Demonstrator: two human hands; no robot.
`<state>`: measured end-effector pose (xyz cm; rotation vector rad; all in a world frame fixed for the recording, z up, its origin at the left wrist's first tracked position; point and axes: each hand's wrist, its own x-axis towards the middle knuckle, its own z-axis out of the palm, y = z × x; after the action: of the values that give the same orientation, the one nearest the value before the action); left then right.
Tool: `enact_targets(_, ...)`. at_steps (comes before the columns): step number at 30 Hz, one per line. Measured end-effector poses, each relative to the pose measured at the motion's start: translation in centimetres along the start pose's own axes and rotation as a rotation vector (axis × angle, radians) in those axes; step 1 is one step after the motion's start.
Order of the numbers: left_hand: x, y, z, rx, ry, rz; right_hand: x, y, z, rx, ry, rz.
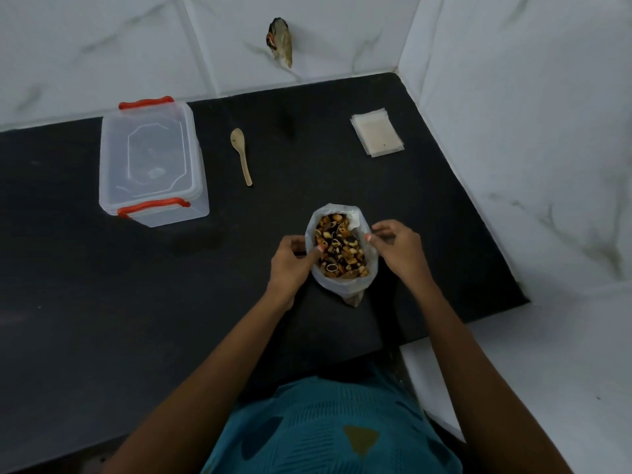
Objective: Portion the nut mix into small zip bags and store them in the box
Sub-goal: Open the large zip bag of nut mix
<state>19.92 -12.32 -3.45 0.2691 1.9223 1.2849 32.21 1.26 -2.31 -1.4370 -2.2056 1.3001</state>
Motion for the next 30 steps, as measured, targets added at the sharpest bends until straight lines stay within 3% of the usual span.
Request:
enact_targets(11, 1.7, 1.3, -1.9, 0.017, 0.016, 0.01, 1.8, -0.9, -0.7, 0.073, -0.011, 0.026)
enact_targets(18, 5.8, 3.7, -3.8, 0.073, 0.12, 0.103, 5.9, -4.4, 1.0, 0.08, -0.012, -0.064)
enact_targets(25, 11.9, 9.1, 0.0, 0.279, 0.085, 0.348, 12.9, -6.5, 0.7, 0.041, 0.18, -0.081)
enact_targets(30, 16.8, 12.4, 5.0, 0.329, 0.071, 0.359, 18.8, -6.4, -1.0, 0.037, 0.301, -0.03)
